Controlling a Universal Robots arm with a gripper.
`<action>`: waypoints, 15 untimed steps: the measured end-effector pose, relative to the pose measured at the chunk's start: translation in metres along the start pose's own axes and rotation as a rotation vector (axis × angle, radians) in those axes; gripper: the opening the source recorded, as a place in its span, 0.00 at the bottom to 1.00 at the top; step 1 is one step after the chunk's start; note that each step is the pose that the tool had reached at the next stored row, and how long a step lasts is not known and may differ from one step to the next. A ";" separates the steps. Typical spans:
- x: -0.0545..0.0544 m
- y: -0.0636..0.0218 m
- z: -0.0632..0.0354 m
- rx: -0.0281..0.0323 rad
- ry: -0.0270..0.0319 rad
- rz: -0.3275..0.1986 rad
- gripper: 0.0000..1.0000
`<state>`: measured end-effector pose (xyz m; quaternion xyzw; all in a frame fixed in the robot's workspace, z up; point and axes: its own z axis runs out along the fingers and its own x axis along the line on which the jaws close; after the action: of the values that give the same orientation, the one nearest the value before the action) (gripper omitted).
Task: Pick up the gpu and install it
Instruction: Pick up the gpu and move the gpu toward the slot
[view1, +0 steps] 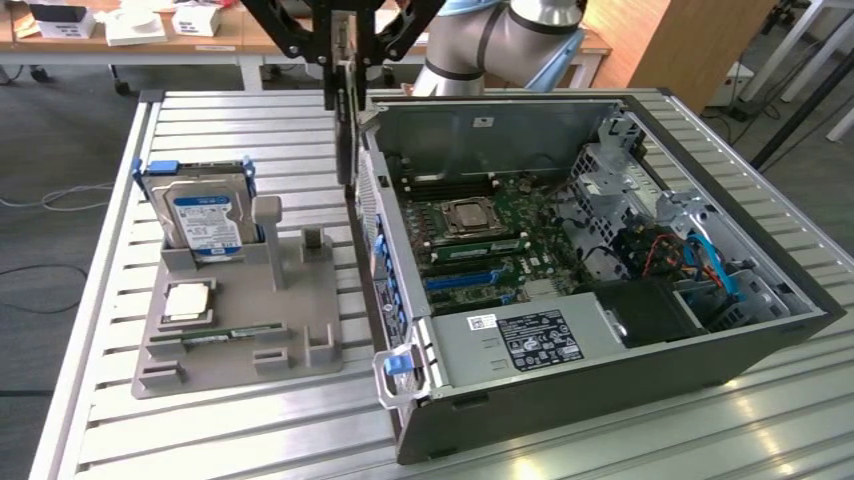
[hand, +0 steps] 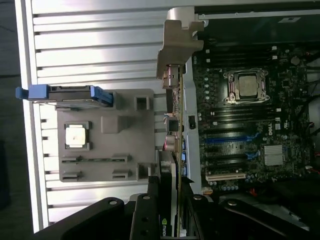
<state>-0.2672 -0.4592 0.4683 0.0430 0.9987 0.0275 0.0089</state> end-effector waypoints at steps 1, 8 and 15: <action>-0.005 0.0004 0.0001 0.0001 0.0001 0.000 0.27; -0.037 0.0031 0.0007 0.0002 0.0011 0.000 0.27; -0.068 0.0058 0.0013 0.0003 0.0022 0.000 0.27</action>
<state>-0.1989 -0.4592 0.4683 0.0430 0.9987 0.0274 0.0078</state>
